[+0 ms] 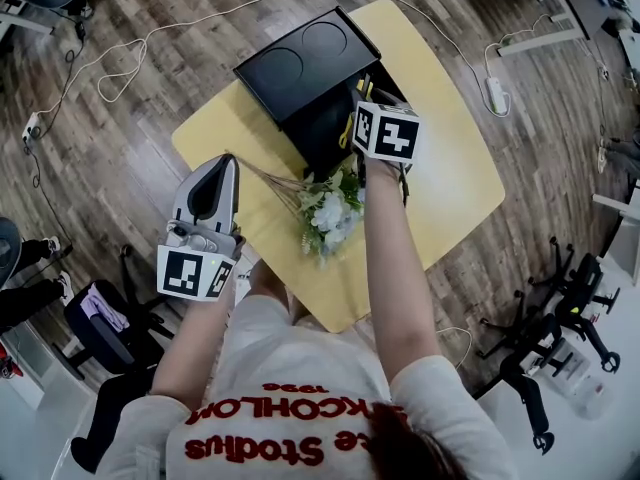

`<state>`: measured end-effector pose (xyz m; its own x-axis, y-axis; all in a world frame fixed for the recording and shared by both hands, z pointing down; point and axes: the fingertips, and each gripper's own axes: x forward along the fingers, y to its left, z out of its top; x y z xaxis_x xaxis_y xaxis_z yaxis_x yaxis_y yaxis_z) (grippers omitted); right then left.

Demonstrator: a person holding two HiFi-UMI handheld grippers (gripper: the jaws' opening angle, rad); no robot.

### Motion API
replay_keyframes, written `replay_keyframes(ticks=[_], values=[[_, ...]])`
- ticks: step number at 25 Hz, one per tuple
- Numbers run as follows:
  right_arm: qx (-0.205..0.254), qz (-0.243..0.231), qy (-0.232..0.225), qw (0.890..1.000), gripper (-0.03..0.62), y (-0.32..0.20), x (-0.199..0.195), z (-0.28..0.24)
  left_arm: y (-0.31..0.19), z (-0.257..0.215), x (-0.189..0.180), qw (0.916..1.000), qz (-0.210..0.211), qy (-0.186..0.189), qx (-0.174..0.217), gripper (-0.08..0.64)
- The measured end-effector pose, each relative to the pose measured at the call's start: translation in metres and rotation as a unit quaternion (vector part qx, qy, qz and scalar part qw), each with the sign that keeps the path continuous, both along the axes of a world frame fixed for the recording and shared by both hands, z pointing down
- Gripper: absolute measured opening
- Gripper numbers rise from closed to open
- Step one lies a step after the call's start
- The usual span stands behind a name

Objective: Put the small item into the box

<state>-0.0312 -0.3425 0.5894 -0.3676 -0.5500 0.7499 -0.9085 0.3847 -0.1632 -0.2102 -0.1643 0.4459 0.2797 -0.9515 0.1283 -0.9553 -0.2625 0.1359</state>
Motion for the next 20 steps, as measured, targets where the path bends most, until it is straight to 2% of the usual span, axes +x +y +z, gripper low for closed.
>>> replay_keyframes(ticks=[5, 10, 14, 20], values=[[0.018, 0.004, -0.025, 1.000, 0.138, -0.003, -0.001, -0.003, 0.002, -0.001, -0.005, 1.0000, -0.007, 0.000, 0.002, 0.006], [0.072, 0.022, -0.067, 0.995, 0.027, -0.003, 0.010, -0.022, 0.001, -0.009, -0.004, 0.9999, -0.007, -0.003, 0.009, 0.005], [0.113, 0.025, -0.127, 0.985, 0.013, 0.002, 0.012, -0.055, -0.001, -0.021, -0.003, 0.9997, -0.004, -0.006, 0.022, 0.006], [0.189, 0.013, -0.185, 0.964, 0.006, 0.023, 0.022, -0.125, -0.005, -0.050, 0.004, 0.9987, 0.009, -0.011, 0.049, 0.006]])
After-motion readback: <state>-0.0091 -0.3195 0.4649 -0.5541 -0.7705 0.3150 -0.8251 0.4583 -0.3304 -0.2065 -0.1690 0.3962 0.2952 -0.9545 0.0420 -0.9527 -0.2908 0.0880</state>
